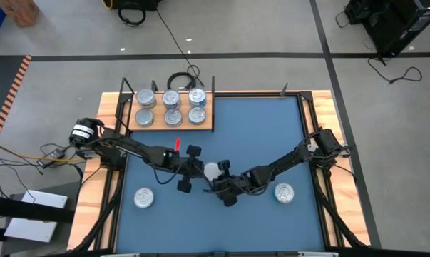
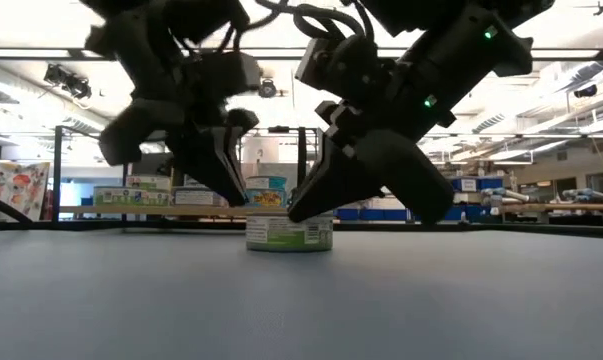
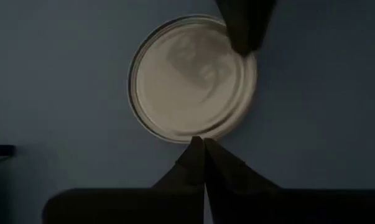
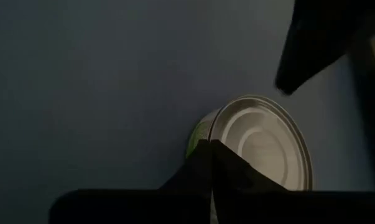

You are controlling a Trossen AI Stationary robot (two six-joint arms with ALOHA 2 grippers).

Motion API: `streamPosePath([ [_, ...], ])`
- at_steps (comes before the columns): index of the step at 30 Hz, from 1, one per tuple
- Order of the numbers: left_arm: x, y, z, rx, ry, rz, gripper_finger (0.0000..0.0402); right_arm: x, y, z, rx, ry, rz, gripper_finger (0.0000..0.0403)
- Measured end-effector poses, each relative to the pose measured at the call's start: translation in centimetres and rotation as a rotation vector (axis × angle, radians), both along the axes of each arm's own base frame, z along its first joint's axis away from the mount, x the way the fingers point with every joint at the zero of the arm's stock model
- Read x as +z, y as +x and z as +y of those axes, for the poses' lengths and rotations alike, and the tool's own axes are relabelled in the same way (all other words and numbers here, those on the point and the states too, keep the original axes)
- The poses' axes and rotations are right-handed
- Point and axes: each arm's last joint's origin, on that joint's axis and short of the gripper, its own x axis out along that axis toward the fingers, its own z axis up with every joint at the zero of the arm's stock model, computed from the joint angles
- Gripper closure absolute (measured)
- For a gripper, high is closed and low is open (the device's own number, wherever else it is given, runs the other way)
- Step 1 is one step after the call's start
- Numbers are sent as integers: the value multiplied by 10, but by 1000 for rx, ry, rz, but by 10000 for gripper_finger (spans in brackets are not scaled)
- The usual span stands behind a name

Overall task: Stack canned seafood by type on shelf
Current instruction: Stack the green tuna can on top of the green tuna can on the shelf

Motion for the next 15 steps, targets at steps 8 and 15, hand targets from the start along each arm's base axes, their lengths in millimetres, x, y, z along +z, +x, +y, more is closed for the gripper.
streamPosePath([
  [8, 22, -1, -25, -71, 101, 18, 333, 6, 3, -7, -83, 156, -41, 400],
  [15, 22, -7, -47, -99, 94, 3, 261, 16, 5, -8, -139, 262, -100, 402],
])
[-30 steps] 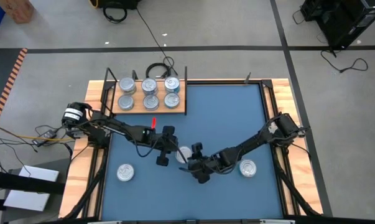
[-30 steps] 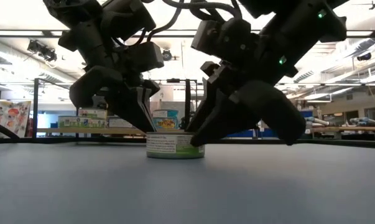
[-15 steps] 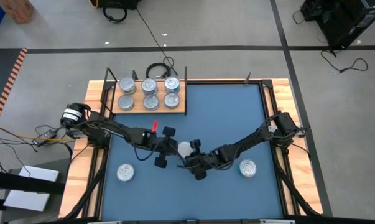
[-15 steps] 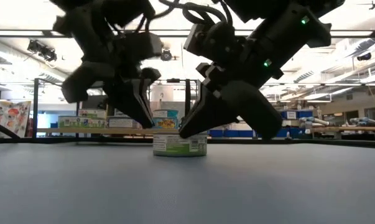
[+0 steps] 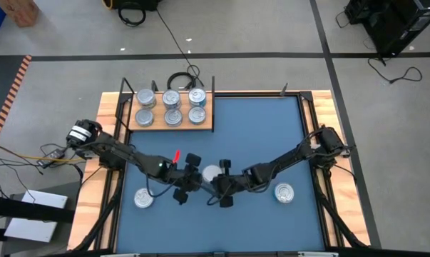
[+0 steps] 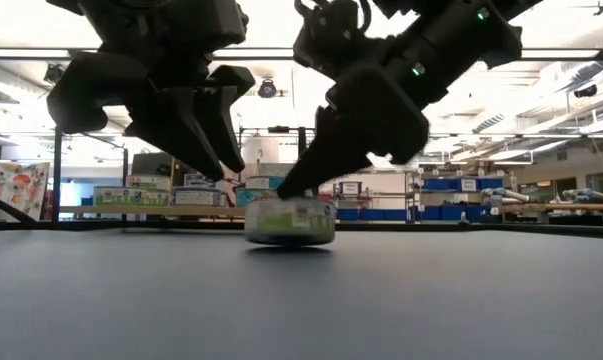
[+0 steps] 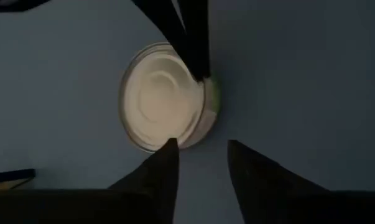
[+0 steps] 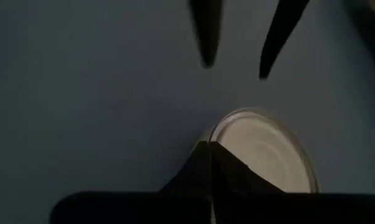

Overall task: Stack canned seafood by type on shelf
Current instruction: Stack the green tuna can on top of the green tuna can on the shelf

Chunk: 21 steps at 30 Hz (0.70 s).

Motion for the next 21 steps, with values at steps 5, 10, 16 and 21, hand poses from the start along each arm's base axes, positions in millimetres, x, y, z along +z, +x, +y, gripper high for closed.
streamPosePath([
  [5, -2, -1, -10, -1, 28, -26, 217, 12, 1, -4, -60, 82, -58, 402],
  [10, -10, 5, -16, 20, 75, -59, 179, 19, 2, -9, -105, 127, -85, 402],
  [16, -27, 14, -19, 67, 141, -87, 152, 24, 2, -11, -131, 157, -104, 402],
  [21, -41, 20, -21, 86, 164, -94, 144, 24, 3, -13, -144, 172, -113, 403],
])
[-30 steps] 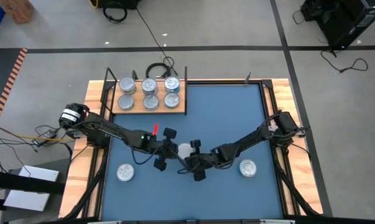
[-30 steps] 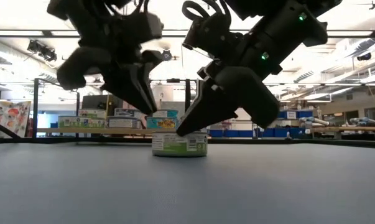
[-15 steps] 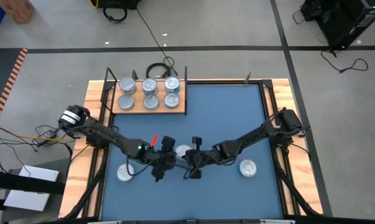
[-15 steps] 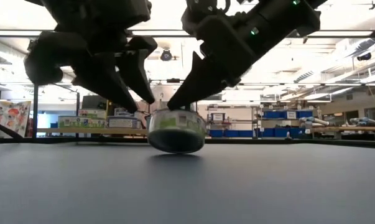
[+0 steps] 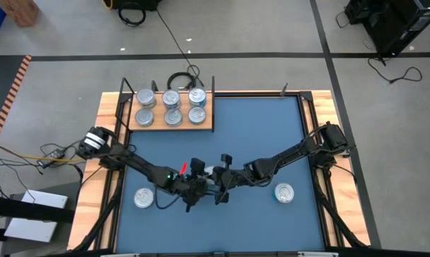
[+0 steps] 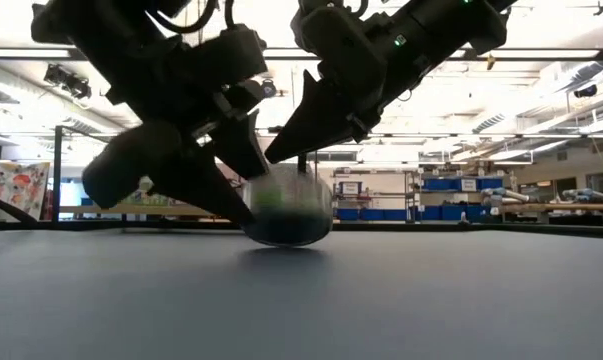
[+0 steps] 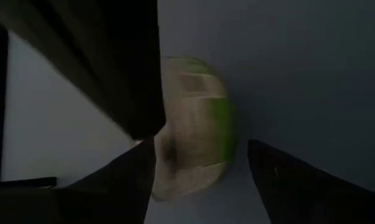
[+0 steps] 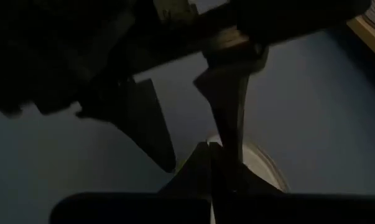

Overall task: Stack canned seafood by type on shelf
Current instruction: Stack the green tuna can on top of the green tuna can on the shelf

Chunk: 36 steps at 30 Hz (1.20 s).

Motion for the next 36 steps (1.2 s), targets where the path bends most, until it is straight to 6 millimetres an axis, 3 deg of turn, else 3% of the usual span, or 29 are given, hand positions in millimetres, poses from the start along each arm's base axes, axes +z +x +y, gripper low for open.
streamPosePath([
  [9, -2, 3, 1, 66, 52, -49, 187, 1, 0, 0, 1, 2, -5, 403],
  [13, -4, 1, 0, 25, 11, -11, 206, -1, -6, 2, 64, -54, 82, 393],
  [19, -5, 0, -3, -10, -7, 7, 207, -7, -22, 13, 223, -235, 245, 337],
  [25, -5, 0, -3, -12, -6, 6, 207, -9, -25, 14, 329, -351, 293, 287],
  [36, -5, 0, -2, -14, -11, 11, 208, -22, -28, 2, 416, -458, 315, 287],
])
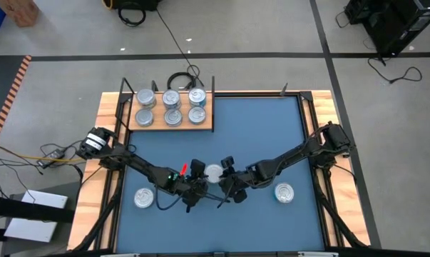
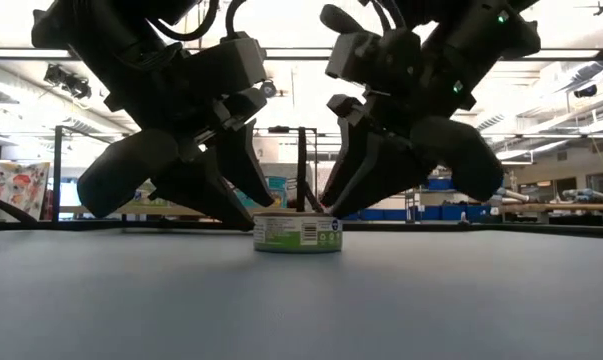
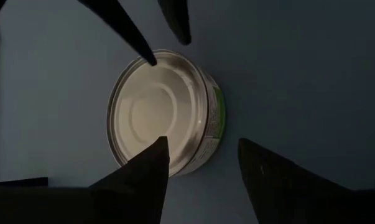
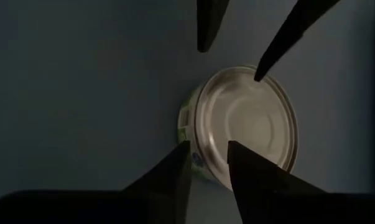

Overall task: Stack canned seafood by type on shelf
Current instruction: Stack the green tuna can on top of the green tuna can on the shelf

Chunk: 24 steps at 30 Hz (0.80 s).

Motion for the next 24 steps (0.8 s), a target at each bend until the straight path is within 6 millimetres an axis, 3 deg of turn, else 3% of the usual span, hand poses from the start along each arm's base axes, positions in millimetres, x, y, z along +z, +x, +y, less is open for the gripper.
streamPosePath([
  [17, 0, 0, 0, 1, -3, -6, 208, -6, 1, -15, 39, 29, 22, 323],
  [24, 0, 0, 0, 2, -1, -5, 208, -6, 2, -18, 30, 29, 17, 394],
])
